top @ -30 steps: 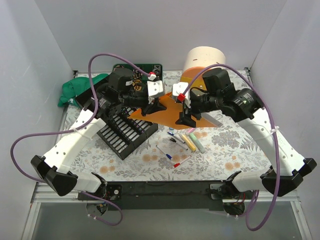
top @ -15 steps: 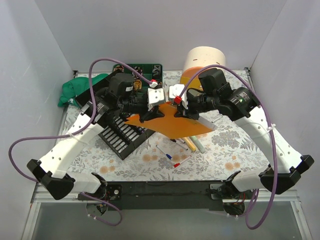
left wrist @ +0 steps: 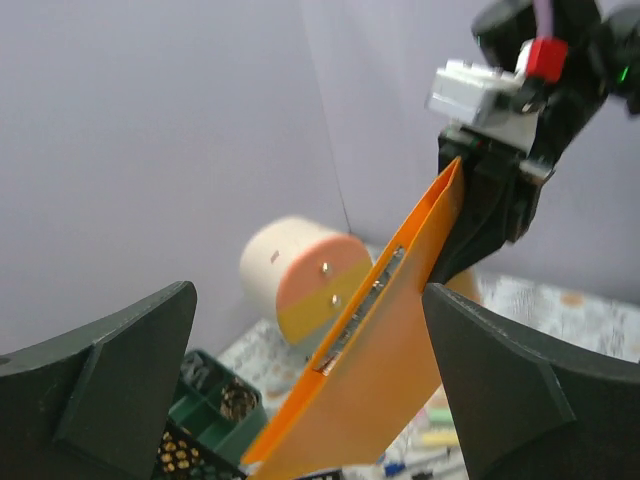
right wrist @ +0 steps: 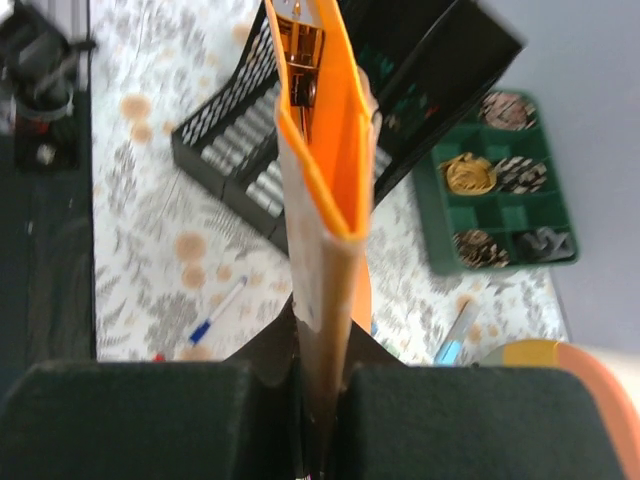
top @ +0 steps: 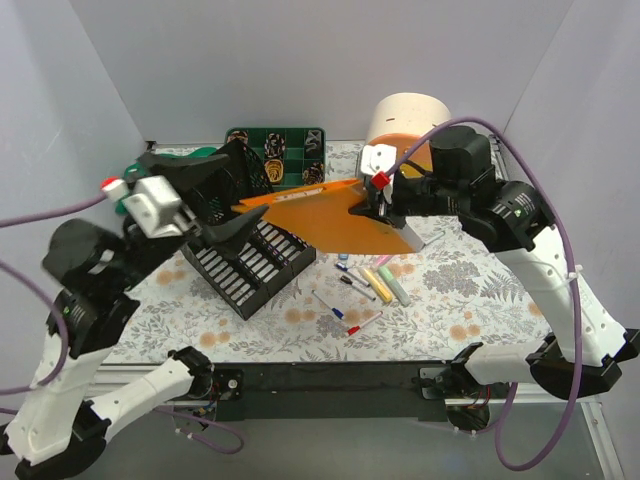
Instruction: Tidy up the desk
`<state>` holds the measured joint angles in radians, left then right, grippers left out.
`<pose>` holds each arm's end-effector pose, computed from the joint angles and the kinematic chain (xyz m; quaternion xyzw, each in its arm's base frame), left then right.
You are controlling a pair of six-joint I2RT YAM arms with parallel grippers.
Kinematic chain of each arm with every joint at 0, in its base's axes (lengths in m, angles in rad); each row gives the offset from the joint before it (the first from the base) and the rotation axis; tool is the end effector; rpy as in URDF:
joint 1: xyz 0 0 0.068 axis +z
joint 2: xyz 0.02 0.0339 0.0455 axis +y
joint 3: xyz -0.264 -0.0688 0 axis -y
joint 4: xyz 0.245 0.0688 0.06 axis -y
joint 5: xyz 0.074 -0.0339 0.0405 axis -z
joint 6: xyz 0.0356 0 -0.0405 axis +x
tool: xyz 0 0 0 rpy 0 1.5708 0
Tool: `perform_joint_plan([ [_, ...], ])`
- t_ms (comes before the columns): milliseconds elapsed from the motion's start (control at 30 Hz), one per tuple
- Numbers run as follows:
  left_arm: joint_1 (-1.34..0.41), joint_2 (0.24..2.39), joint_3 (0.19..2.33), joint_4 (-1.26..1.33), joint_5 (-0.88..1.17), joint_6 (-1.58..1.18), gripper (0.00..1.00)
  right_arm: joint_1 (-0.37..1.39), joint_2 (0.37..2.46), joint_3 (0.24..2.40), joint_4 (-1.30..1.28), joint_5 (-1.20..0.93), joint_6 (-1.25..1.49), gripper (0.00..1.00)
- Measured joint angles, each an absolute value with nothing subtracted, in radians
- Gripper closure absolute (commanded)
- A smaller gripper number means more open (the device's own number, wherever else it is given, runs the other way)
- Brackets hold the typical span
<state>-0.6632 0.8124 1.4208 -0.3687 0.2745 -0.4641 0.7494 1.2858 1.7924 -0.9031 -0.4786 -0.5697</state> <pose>0.0810 -0.0755 0.5201 0.1679 0.5980 -0.4877 0.6135 0.1560 0.1675 0.4974 -0.5994 0.5587 0.2448 0.5183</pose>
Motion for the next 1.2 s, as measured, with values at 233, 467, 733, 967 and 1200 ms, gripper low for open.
perform_joint_plan([
  [233,-0.663,0.648,1.372,-0.245,0.175,-0.633,0.02,0.749,1.356,1.879,-0.608,-0.498,-0.278,0.99],
  [467,-0.663,0.487,1.221,-0.234,0.097,-0.709,0.02,0.772,1.522,2.004,-0.414,-0.443,-0.015,0.99],
  [733,-0.663,0.423,1.178,-0.24,0.039,-0.741,0.02,0.874,1.605,2.014,-0.375,-0.26,0.074,0.99],
  [967,-0.663,0.417,1.158,-0.261,0.029,-0.76,0.02,0.962,1.639,1.983,-0.29,-0.095,0.051,0.99],
  [1200,-0.663,0.41,1.158,-0.274,0.025,-0.767,0.02,0.977,1.642,1.965,-0.257,-0.055,0.007,0.99],
])
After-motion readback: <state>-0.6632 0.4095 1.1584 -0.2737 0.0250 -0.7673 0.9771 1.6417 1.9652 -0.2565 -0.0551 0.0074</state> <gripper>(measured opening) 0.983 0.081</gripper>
